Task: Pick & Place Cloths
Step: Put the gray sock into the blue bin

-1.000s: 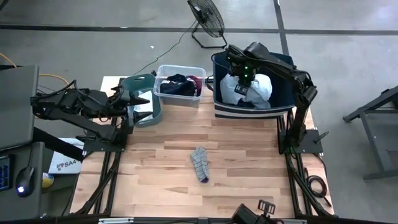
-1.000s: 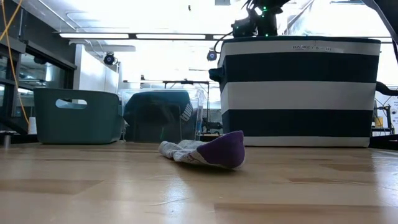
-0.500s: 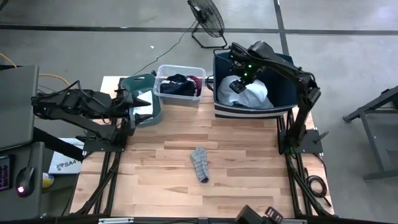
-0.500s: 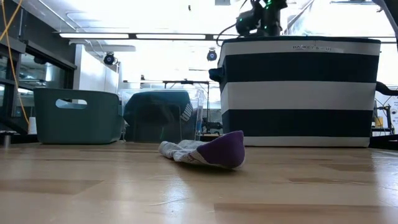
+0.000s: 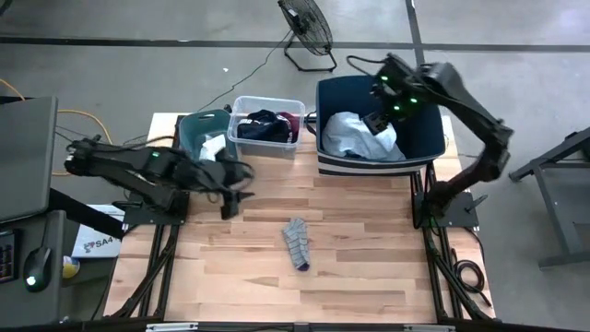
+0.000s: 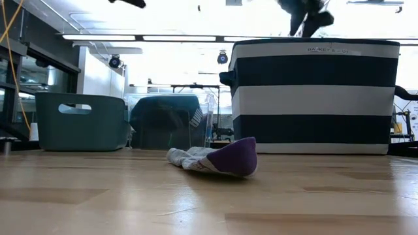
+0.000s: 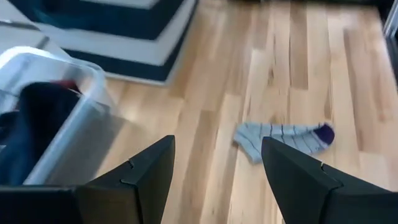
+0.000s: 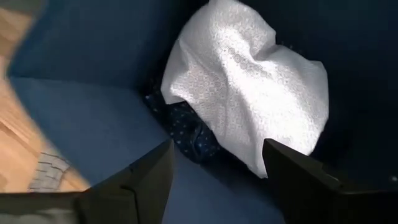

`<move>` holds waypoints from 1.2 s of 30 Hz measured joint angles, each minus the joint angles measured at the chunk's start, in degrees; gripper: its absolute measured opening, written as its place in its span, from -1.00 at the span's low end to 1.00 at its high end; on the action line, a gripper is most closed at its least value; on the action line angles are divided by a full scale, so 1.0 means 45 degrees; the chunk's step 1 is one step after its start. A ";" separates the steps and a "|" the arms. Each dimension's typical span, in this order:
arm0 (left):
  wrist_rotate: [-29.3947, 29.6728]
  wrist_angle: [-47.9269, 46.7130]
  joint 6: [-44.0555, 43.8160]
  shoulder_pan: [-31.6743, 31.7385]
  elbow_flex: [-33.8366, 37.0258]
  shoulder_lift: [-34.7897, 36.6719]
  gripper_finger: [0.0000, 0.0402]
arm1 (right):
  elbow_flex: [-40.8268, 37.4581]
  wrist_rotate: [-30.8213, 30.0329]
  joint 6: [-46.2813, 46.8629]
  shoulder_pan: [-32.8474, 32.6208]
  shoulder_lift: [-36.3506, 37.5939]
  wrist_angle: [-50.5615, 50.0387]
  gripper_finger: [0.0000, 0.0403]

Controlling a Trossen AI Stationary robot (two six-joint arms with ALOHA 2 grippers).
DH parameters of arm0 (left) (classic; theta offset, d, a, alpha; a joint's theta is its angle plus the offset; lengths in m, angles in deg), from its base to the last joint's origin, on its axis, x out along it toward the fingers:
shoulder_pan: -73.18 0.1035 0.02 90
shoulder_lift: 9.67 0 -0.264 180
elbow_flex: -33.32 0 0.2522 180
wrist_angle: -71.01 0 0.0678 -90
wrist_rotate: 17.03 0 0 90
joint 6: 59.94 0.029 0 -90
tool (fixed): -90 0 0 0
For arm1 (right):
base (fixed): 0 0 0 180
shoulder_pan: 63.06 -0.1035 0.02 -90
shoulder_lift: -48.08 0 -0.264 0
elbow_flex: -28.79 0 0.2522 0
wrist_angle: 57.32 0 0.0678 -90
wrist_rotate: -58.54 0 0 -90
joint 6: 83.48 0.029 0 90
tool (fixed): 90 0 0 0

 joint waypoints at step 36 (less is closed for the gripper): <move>-0.3922 0.4313 -0.2053 0.0000 0.0001 -0.8620 0.17 | -0.2708 -0.5933 0.2457 -1.3757 0.3296 0.4783 0.16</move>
